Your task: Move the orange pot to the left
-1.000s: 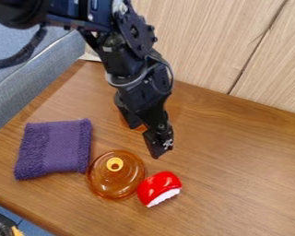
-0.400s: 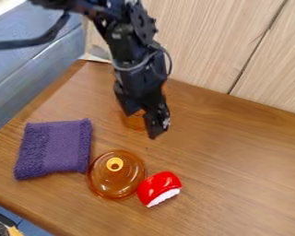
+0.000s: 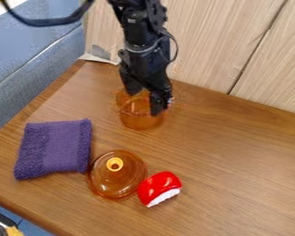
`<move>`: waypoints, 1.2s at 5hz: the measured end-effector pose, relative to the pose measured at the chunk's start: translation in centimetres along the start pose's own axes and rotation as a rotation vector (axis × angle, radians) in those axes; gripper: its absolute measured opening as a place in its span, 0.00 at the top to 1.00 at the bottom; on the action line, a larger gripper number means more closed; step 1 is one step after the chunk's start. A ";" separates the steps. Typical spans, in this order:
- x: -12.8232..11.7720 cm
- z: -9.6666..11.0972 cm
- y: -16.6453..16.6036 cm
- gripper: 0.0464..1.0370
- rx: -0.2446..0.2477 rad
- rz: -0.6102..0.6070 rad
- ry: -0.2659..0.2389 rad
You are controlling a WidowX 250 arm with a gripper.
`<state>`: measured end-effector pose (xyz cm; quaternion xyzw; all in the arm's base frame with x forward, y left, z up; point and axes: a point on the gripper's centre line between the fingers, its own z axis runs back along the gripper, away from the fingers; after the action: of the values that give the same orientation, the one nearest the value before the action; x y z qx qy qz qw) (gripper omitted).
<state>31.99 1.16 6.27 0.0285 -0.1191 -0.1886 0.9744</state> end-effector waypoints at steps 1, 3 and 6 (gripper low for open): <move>0.9 -1.5 0.6 0.04 0.020 -0.006 0.031; 1.1 -4.2 1.0 0.09 0.034 0.018 0.109; 0.8 -5.5 0.6 0.89 0.020 0.019 0.146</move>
<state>34.22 1.45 1.13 0.0506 -0.0500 -0.1756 0.9819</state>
